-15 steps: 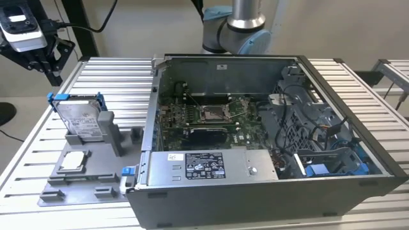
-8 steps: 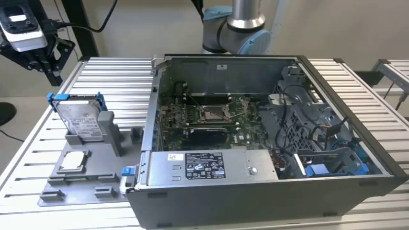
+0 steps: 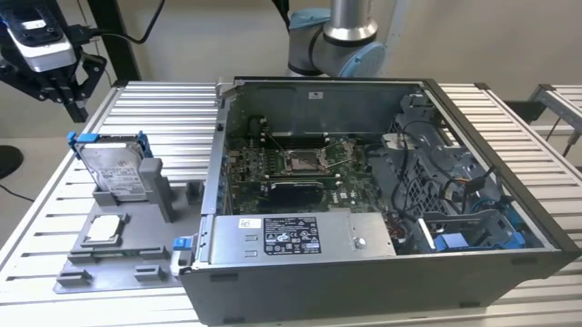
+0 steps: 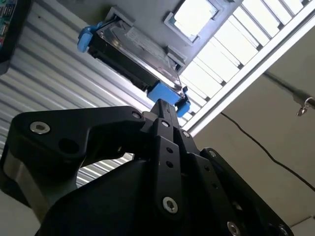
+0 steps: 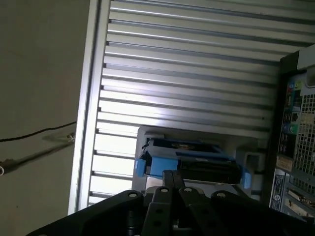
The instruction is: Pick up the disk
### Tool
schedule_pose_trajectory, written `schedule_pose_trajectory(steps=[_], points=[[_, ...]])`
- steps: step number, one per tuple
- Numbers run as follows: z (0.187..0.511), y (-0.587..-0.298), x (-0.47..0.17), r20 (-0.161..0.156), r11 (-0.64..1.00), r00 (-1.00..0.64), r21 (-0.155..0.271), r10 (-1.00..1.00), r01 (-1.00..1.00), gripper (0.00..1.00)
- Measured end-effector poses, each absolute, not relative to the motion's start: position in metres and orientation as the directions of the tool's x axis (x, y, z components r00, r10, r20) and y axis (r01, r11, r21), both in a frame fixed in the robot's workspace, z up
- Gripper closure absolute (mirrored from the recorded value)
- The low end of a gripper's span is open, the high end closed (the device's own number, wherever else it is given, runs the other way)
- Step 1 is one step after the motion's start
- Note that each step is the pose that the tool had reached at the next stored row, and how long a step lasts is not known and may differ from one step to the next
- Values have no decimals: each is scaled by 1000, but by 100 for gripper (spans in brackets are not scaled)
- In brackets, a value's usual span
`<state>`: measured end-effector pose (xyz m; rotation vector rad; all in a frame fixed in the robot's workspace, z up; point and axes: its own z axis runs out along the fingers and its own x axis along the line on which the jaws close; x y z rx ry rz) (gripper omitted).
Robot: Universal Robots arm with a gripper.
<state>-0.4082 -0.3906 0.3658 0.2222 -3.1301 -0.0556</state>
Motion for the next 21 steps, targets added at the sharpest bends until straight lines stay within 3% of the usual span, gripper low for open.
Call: schedule_pose_trajectory(steps=[21], points=[[366, -391, -409, 1, 893, -894, 35, -448, -448, 100]])
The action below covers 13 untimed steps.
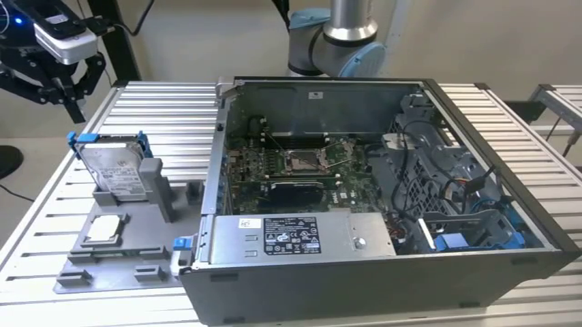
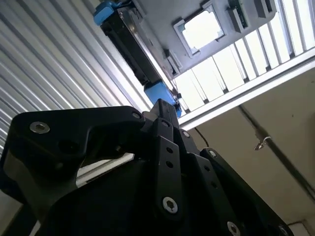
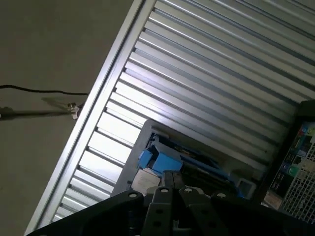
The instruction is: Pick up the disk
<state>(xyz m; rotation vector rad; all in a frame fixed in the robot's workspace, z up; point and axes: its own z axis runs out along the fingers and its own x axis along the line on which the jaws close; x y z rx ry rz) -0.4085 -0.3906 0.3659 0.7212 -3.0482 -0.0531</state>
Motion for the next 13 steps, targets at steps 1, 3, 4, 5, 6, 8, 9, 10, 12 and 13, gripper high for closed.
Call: schedule_pose_trajectory(steps=[1, 3, 4, 5, 6, 8, 9, 10, 12, 13], points=[[366, -391, -409, 1, 888, -888, 35, -459, -459, 100], [366, -391, -409, 1, 876, -876, 35, -482, -481, 100], [366, -391, -409, 1, 870, -871, 35, -491, -491, 100], [366, -391, -409, 1, 864, -865, 35, -502, -502, 100], [366, -391, -409, 1, 858, -859, 35, -513, -512, 100], [366, -391, -409, 1, 846, -847, 35, -532, -532, 100], [366, -391, -409, 1, 834, -834, 35, -551, -551, 100], [366, -391, -409, 1, 821, -822, 35, -570, -570, 100], [366, -391, -409, 1, 808, -809, 35, -588, -588, 100], [366, -391, -409, 1, 801, -801, 35, -598, -598, 100]])
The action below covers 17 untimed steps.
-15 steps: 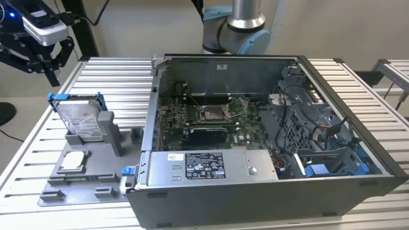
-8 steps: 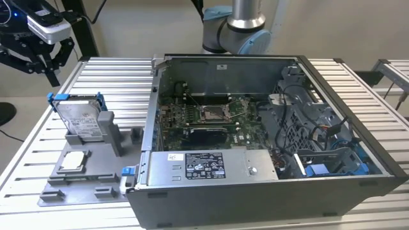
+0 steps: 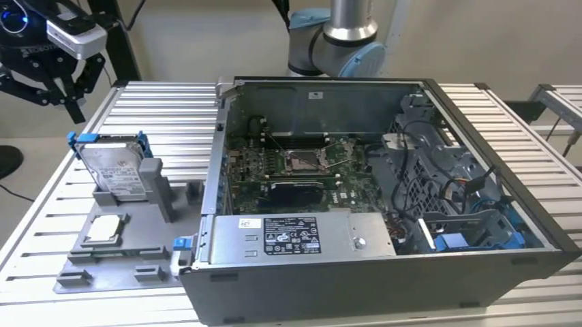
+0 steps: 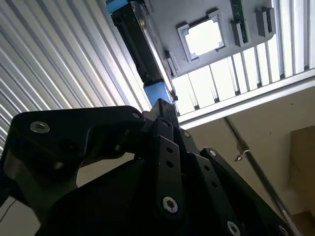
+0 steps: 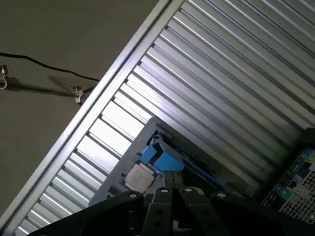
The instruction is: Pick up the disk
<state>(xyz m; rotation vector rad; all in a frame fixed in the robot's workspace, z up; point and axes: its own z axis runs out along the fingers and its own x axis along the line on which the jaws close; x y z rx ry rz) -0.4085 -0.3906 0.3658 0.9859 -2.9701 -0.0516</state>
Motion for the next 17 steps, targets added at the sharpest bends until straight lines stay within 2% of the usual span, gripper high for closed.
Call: schedule_pose_trajectory(steps=[17], points=[[366, -391, -409, 1, 670, -670, 35, -742, -742, 100]])
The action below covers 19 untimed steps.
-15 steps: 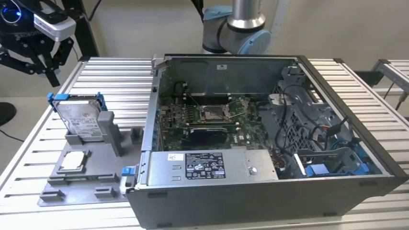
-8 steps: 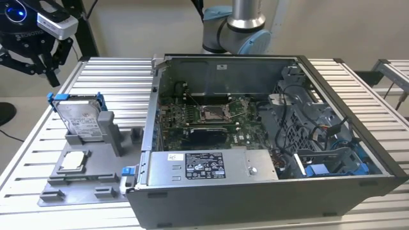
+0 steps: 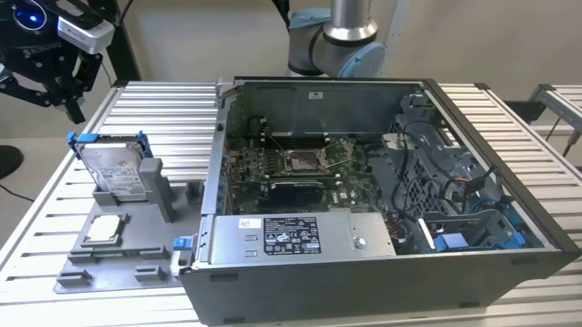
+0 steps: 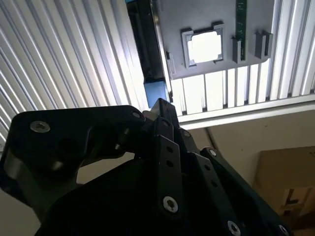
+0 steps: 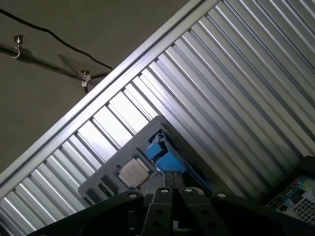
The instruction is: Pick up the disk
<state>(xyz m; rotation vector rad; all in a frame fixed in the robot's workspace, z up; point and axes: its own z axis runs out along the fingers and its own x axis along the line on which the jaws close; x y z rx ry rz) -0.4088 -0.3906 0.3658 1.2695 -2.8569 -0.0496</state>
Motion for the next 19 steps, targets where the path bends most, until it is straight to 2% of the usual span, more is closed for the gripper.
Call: schedule_pose_trajectory(steps=[19], points=[[366, -391, -409, 1, 473, -473, 35, -881, -880, 100]])
